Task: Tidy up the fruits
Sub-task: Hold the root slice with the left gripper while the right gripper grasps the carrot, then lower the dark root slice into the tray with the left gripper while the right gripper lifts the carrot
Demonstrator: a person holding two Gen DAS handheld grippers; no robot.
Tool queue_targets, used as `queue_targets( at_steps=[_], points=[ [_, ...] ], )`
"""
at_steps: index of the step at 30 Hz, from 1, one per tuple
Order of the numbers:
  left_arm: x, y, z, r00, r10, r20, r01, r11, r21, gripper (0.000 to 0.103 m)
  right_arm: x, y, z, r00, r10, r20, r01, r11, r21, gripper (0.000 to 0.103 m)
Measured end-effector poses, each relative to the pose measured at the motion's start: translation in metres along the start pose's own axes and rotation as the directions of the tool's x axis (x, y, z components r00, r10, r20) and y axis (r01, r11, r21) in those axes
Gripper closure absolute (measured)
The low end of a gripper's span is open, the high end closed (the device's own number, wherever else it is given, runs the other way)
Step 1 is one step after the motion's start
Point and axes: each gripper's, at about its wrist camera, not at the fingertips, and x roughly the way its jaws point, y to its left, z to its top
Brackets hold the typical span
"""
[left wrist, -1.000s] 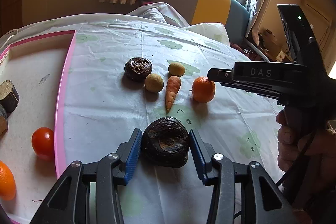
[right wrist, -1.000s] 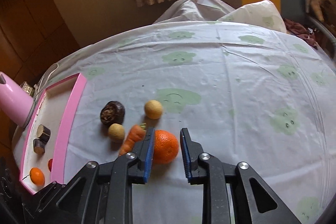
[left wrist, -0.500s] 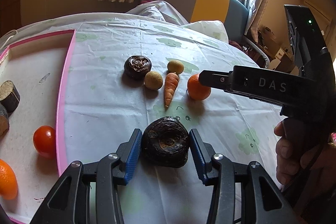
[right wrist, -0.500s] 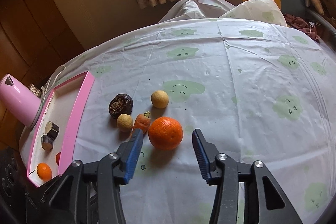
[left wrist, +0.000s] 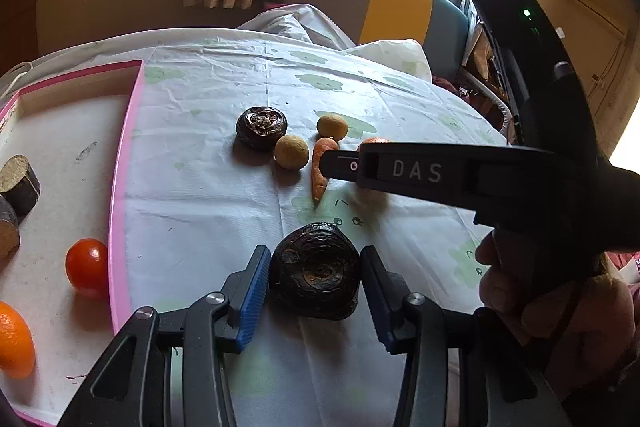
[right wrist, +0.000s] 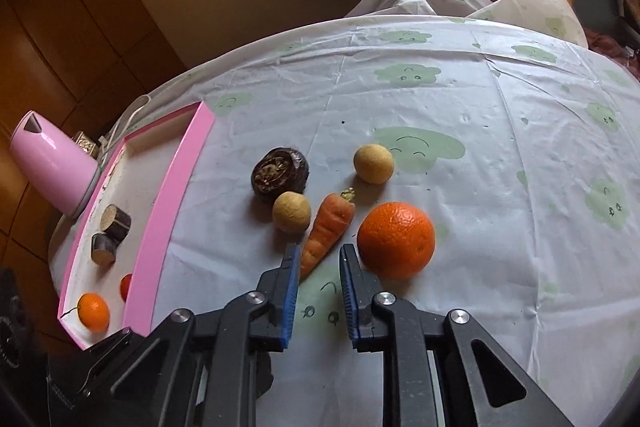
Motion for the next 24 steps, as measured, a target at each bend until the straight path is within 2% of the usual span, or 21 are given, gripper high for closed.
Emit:
queue_targets(
  at_steps=[3,6,8,11,14,16,17,18,24],
  points=[
    [0.0,0.0,0.0,1.0,-0.001,0.002,0.001,1.0,-0.002,0.057,0.003,0.002,0.005,1.0,0.001,0.002,-0.001,1.0,-0.001,0.082],
    [-0.001,0.0,-0.001,1.0,-0.003,0.003,0.003,1.0,0.003,0.057,0.008,0.009,0.01,0.999,-0.04,0.008,0.04,0.998,-0.041,0.082],
    [-0.001,0.001,-0.001,1.0,-0.006,0.003,0.006,1.0,0.001,0.057,0.012,0.016,0.012,0.996,-0.092,-0.012,0.09,0.991,-0.099,0.083],
    [-0.001,0.001,-0.001,1.0,-0.008,0.003,0.008,1.0,-0.003,0.057,0.015,0.023,0.01,0.992,-0.11,-0.06,0.099,0.981,-0.168,0.079],
    [-0.001,0.002,-0.001,1.0,-0.008,0.0,0.008,1.0,-0.004,0.057,0.02,0.021,0.01,0.993,-0.089,-0.071,0.076,0.983,-0.165,0.079],
    [-0.002,0.003,-0.001,1.0,-0.011,-0.003,0.011,1.0,-0.009,0.057,0.022,0.021,0.01,0.994,-0.099,-0.053,0.089,0.98,-0.177,0.08],
    [-0.001,0.003,-0.001,1.0,-0.012,-0.004,0.012,1.0,-0.01,0.057,0.021,0.02,0.009,0.992,-0.112,-0.05,0.102,0.98,-0.169,0.088],
    [-0.001,0.003,-0.001,1.0,-0.011,-0.005,0.011,1.0,-0.01,0.057,0.02,0.017,0.009,0.994,-0.098,-0.05,0.09,0.984,-0.153,0.089],
    [-0.002,0.002,0.0,1.0,-0.003,-0.013,0.003,1.0,-0.013,0.057,0.004,0.01,-0.005,0.996,-0.073,-0.056,0.064,0.988,-0.14,0.089]
  ],
)
